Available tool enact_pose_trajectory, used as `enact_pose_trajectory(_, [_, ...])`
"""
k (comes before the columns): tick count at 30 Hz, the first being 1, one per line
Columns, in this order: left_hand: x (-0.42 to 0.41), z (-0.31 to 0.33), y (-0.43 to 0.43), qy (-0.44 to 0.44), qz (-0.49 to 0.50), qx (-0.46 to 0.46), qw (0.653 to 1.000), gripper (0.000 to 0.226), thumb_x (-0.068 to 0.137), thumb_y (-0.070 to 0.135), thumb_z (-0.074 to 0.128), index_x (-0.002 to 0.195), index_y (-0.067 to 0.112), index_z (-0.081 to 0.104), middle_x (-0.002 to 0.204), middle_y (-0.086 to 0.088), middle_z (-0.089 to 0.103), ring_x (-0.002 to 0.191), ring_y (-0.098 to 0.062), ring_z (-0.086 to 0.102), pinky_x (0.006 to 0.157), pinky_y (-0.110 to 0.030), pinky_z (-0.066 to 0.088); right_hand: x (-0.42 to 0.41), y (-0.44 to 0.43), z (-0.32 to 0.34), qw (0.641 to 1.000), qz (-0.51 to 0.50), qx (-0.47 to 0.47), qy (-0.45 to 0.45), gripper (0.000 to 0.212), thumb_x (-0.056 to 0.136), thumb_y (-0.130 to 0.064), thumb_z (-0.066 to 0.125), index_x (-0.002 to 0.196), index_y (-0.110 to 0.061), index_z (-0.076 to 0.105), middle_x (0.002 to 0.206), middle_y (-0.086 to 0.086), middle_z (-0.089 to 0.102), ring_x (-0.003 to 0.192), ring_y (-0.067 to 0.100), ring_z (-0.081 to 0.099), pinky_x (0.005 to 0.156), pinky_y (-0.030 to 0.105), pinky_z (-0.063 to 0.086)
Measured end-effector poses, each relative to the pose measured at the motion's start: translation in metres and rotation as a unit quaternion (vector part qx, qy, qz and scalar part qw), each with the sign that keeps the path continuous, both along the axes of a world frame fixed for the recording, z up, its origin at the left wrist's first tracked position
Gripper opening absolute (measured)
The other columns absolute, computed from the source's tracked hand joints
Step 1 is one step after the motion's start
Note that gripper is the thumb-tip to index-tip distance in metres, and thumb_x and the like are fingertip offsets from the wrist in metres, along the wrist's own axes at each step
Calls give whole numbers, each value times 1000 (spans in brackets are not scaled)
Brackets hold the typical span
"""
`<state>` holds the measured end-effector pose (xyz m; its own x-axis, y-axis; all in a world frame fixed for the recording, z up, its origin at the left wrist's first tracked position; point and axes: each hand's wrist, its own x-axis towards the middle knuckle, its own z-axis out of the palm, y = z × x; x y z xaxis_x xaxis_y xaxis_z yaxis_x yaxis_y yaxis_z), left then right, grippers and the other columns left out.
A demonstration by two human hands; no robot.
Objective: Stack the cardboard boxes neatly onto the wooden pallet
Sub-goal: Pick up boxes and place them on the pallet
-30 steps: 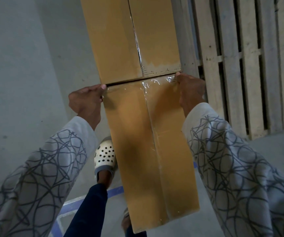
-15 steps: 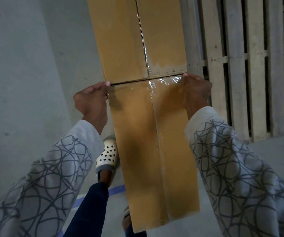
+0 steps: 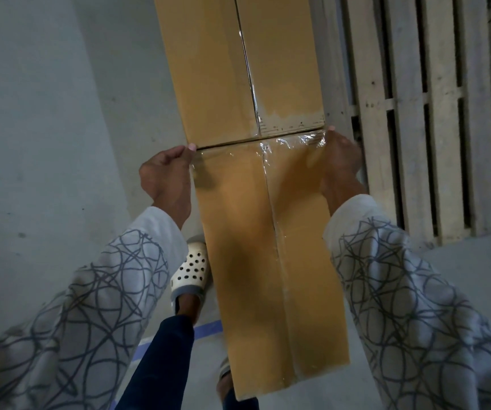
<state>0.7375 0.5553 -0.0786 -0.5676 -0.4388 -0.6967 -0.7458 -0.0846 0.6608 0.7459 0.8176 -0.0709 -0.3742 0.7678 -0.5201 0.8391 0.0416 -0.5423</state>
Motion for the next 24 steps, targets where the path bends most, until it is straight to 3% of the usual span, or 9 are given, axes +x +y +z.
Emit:
enact_pose_trajectory(4, [31,27,-8,-32,-70,-16,997,19,85,36,80,99,24,79,95,4,77,86,-13,68,90,-40,59,37,-33,36,998,25,-21,51,32,100,-33,65,128,-20,69,126,1,69,113,18,63,95,35,53])
enact_pose_trajectory(6, [57,58,-14,-46,-106,22,993,7,91,23,72,95,25,78,96,1,77,89,-20,70,82,-40,58,68,-53,65,991,26,-111,76,22,101,-30,65,120,-22,70,117,1,71,105,14,64,86,32,52])
enact_pose_trajectory(9, [98,133,-26,-70,-168,77,980,8,94,12,70,99,13,77,91,-10,77,75,-20,68,68,-33,55,113,-89,136,969,23,-233,79,19,102,-31,65,111,-16,72,101,4,75,88,12,69,74,29,54])
enact_pose_trajectory(11, [126,191,-37,-70,-214,76,971,6,93,12,72,97,12,77,86,-10,77,70,-16,67,69,-32,53,140,-115,191,964,55,-252,69,17,101,-26,66,110,-13,73,91,1,75,75,6,68,68,24,52])
enact_pose_trajectory(13, [156,254,-49,-64,-240,70,966,6,93,10,72,93,15,76,85,-10,77,69,-15,66,68,-30,52,169,-138,244,958,157,-232,55,7,99,-27,69,101,-24,75,85,-6,75,74,6,70,73,27,53])
enact_pose_trajectory(16, [200,352,-66,-39,-210,85,973,10,93,4,68,96,11,75,86,-12,75,70,-16,63,63,-25,50,208,-168,331,928,271,-250,57,8,99,-28,69,102,-29,76,85,-6,77,82,8,73,80,29,57])
enact_pose_trajectory(19, [240,452,-81,11,-159,106,982,12,94,2,67,103,4,74,85,-12,73,68,-17,62,59,-23,51,242,-192,423,905,288,-298,98,15,100,-23,68,110,-15,75,91,3,78,81,10,73,80,30,57])
enact_pose_trajectory(24, [323,573,-111,116,-89,130,981,26,90,-9,57,108,1,73,90,-13,74,71,-20,65,62,-26,53,310,-211,547,874,257,-388,139,21,101,-22,65,117,-13,73,95,8,76,83,18,69,83,35,58])
